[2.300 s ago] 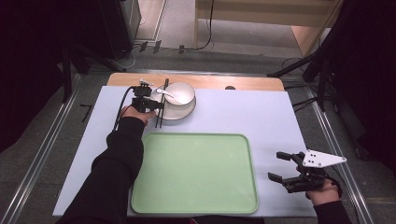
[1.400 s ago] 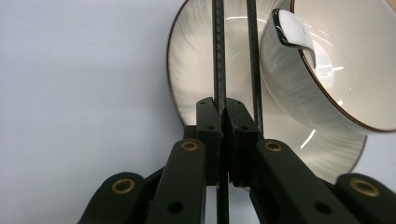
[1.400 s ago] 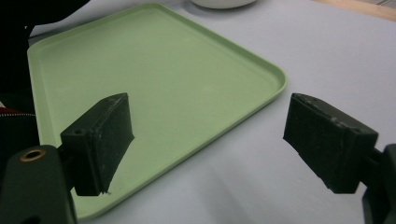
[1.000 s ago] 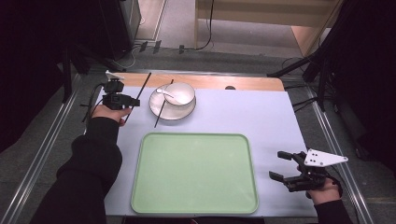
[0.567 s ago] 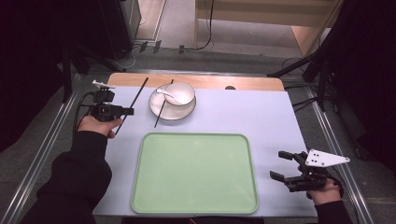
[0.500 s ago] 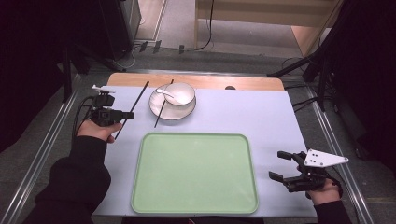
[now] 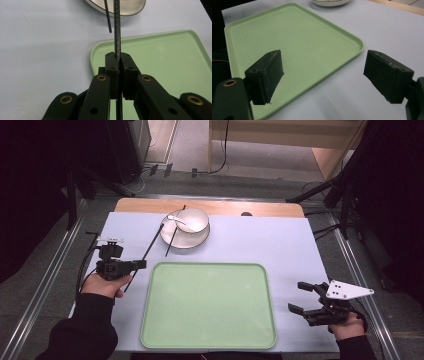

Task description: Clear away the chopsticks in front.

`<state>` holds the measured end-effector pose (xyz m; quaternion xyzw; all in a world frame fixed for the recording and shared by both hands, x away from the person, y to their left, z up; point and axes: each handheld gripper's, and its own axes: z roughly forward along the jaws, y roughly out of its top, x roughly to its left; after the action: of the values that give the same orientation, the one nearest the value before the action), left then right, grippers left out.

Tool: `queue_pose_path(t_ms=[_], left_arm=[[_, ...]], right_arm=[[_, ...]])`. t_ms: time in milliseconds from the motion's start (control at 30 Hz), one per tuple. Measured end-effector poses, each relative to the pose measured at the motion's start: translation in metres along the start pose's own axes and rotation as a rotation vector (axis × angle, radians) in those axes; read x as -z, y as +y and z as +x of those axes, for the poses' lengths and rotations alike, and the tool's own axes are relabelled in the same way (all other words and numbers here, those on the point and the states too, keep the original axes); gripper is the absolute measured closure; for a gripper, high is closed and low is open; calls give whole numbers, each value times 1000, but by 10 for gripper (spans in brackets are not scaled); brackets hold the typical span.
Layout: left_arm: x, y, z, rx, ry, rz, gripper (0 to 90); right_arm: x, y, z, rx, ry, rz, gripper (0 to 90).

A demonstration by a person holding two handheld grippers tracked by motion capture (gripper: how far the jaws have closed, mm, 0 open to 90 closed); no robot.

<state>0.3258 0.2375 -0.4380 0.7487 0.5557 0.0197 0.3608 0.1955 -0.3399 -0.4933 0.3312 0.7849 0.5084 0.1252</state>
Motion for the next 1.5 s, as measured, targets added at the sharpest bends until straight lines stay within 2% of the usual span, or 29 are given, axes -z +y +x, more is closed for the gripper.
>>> queue_pose_path(t_ms=[67, 100, 233, 467, 633, 800, 933, 1000, 1200, 1233, 1300, 1500], left_arm=[[0, -10, -5, -6, -7, -8, 865], [0, -10, -5, -6, -7, -8, 864], [-4, -26, -14, -24, -4, 7, 865], [-5, -47, -25, -25, -18, 4, 865], [-8, -64, -38, -39, -41, 41, 864], [-15, -75, -41, -31, -44, 66, 864], [-21, -78, -41, -23, -41, 87, 864], [-31, -79, -41, -41, -34, 124, 863], [-44, -81, -42, -40, -29, 165, 863], [-49, -83, -43, -41, -20, 189, 863], [-50, -84, -44, -43, -30, 188, 862], [-50, -85, -46, -61, -23, 178, 834]], right_arm=[[-1, 0, 0, 4, 4, 3, 166], [-1, 0, 0, 4, 4, 3, 166], [-1, 0, 1, 6, 9, 10, 166], [-1, 0, 2, 8, 11, 12, 166], [-1, 0, 2, 11, 10, 15, 166], [-1, 0, 2, 10, 10, 16, 166], [-1, 0, 2, 12, 13, 16, 166], [-2, 0, 2, 12, 10, 18, 166], [-2, 0, 1, 8, 7, 19, 166], [-2, -1, 1, 6, 7, 22, 166], [-2, -1, 0, 6, 6, 21, 166], [-2, -1, 0, 5, 10, 16, 166]])
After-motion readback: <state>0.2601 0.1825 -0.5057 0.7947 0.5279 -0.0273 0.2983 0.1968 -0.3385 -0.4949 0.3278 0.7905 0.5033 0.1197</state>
